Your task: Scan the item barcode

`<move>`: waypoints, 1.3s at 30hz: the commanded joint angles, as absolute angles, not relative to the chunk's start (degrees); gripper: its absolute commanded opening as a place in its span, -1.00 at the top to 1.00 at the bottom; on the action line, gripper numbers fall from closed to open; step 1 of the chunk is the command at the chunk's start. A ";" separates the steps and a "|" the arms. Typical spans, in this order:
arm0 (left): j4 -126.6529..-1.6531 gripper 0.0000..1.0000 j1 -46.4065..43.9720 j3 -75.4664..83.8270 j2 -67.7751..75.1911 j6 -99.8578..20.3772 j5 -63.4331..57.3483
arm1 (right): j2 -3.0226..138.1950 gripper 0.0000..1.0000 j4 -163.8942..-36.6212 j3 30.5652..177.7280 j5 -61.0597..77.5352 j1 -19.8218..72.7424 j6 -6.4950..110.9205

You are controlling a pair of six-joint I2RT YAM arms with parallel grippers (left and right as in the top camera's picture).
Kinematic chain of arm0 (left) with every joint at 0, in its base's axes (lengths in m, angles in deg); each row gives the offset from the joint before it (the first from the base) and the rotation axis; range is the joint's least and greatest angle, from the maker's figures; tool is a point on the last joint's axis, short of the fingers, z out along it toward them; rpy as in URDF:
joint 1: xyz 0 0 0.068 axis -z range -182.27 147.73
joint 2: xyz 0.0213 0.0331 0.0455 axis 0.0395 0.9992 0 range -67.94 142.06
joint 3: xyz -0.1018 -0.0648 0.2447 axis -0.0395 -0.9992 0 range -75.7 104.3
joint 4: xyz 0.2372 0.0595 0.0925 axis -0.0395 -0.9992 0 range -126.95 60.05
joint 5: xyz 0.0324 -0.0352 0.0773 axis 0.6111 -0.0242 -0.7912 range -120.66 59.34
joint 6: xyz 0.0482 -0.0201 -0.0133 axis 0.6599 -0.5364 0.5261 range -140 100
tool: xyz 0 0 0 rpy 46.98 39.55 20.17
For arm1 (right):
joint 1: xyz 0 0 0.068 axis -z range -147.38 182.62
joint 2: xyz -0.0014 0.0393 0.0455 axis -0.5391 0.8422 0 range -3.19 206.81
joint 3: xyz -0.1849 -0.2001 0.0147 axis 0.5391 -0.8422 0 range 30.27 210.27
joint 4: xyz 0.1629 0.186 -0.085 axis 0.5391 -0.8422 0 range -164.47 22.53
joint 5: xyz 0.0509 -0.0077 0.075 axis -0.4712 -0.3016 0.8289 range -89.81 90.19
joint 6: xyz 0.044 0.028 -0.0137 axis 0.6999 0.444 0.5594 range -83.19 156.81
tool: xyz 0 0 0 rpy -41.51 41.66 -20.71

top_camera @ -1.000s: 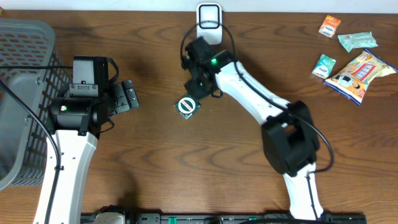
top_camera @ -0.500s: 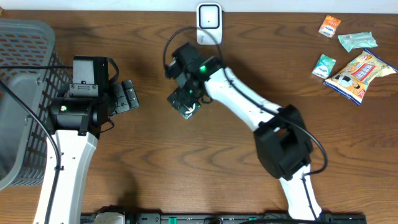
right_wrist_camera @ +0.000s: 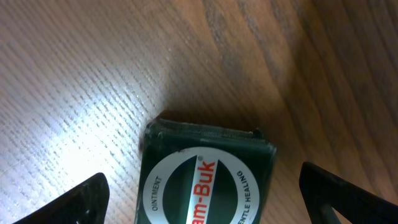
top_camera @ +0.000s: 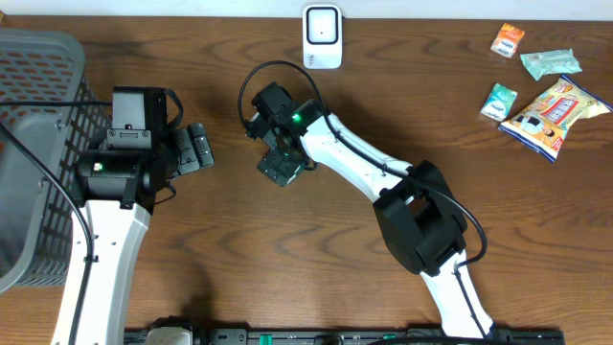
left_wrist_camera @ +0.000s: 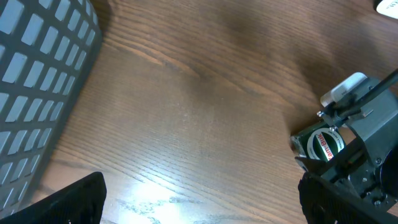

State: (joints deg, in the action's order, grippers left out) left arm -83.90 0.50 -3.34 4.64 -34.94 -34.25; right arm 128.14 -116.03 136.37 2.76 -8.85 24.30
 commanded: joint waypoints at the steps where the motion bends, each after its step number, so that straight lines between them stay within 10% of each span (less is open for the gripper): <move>1: -84.10 -0.95 0.32 -3.05 4.40 -34.64 -35.02 | 130.17 -0.85 -115.46 136.44 1.65 -8.98 23.67; 15: -84.10 -0.95 0.32 -3.05 4.40 -34.64 -35.02 | 131.83 -0.59 -110.54 136.44 1.65 -8.94 24.15; 21: -84.10 -0.96 0.32 -3.05 4.40 -34.64 -35.02 | 131.83 -0.18 -110.59 136.44 1.84 -8.72 25.07; 39: -84.10 -0.95 0.32 -3.05 4.40 -34.64 -35.02 | 125.32 0.01 -113.75 136.46 14.76 -0.76 35.14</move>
